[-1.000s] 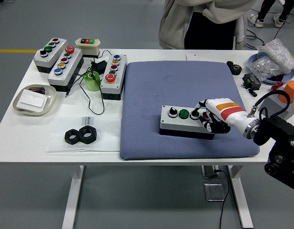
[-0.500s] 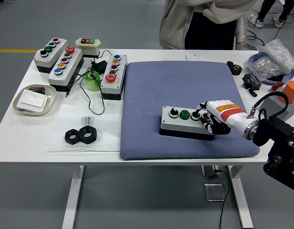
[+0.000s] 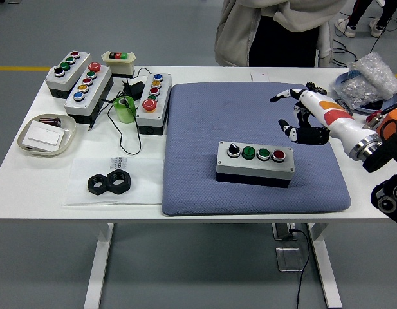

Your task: Pick up the button,place it on the desk,press the button,press the button

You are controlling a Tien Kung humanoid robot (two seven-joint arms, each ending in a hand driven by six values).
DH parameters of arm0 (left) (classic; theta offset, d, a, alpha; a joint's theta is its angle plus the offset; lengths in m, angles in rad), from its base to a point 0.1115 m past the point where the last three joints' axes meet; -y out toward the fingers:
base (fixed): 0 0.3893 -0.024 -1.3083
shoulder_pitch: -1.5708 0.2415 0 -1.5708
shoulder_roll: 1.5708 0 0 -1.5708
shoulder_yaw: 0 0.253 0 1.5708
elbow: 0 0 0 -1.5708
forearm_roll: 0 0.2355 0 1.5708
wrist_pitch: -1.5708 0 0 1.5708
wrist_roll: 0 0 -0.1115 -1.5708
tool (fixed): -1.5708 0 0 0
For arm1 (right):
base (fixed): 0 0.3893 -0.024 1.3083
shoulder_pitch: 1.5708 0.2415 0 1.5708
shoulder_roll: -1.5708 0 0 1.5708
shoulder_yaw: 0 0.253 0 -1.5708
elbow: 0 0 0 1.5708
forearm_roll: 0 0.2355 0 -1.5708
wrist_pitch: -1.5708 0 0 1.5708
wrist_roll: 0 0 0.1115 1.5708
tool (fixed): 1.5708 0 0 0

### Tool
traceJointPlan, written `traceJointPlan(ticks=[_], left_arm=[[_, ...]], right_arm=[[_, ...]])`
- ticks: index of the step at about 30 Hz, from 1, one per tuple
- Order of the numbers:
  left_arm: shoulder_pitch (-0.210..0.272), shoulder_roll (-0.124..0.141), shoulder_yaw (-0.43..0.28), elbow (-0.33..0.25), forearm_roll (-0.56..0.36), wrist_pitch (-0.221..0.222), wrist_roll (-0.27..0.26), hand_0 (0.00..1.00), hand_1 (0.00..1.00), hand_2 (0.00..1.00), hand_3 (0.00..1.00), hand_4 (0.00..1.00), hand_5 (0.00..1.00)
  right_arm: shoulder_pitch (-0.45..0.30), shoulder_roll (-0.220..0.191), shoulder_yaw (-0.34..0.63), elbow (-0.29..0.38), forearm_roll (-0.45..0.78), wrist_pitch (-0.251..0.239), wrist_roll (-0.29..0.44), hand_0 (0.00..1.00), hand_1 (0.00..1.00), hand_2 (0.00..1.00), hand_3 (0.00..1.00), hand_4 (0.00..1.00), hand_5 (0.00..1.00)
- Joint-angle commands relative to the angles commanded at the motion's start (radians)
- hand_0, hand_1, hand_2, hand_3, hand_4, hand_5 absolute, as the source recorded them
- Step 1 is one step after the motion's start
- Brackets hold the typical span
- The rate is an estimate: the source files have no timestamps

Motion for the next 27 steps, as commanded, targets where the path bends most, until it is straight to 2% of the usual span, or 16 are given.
traceJointPlan(ticks=[5, 6, 17, 18, 21, 27], left_arm=[[0.0, 0.001, 0.001, -0.001, 0.0, 0.0, 0.001, 0.752, 0.792, 0.868, 0.787, 0.556, 0.998], [0.0, 0.0, 0.001, -0.001, 0.001, 0.0, 0.002, 0.751, 0.792, 0.867, 0.787, 0.556, 0.998], [-0.009, -0.001, 0.009, 0.0, -0.016, 0.0, -0.003, 0.752, 0.792, 0.867, 0.786, 0.555, 0.998], [-0.009, -0.001, 0.009, 0.0, -0.017, 0.0, -0.003, 0.752, 0.792, 0.867, 0.786, 0.556, 0.998], [-0.009, 0.0, 0.008, 0.0, -0.015, 0.0, -0.002, 0.752, 0.792, 0.867, 0.786, 0.556, 0.998], [-0.008, 0.0, 0.008, 0.0, -0.014, 0.0, -0.002, 0.751, 0.793, 0.867, 0.786, 0.556, 0.998]], right_arm=[[-0.013, 0.005, 0.074, -0.031, 0.215, -0.043, 0.079, 0.77, 0.658, 0.779, 0.958, 0.556, 0.002], [-0.017, 0.006, 0.088, -0.038, 0.253, -0.058, 0.098, 0.899, 0.796, 0.914, 0.971, 0.579, 0.002], [-0.054, 0.018, 0.218, -0.113, 0.717, -0.147, 0.244, 0.906, 0.8, 0.912, 0.936, 0.596, 0.016], [-0.056, 0.019, 0.225, -0.118, 0.756, -0.152, 0.251, 0.901, 0.791, 0.88, 0.896, 0.61, 0.111], [-0.065, 0.022, 0.25, -0.141, 0.886, -0.179, 0.275, 0.901, 0.791, 0.88, 0.896, 0.61, 0.111], [-0.078, 0.025, 0.277, -0.175, 1.133, -0.205, 0.297, 0.889, 0.78, 0.864, 0.877, 0.607, 0.109]])
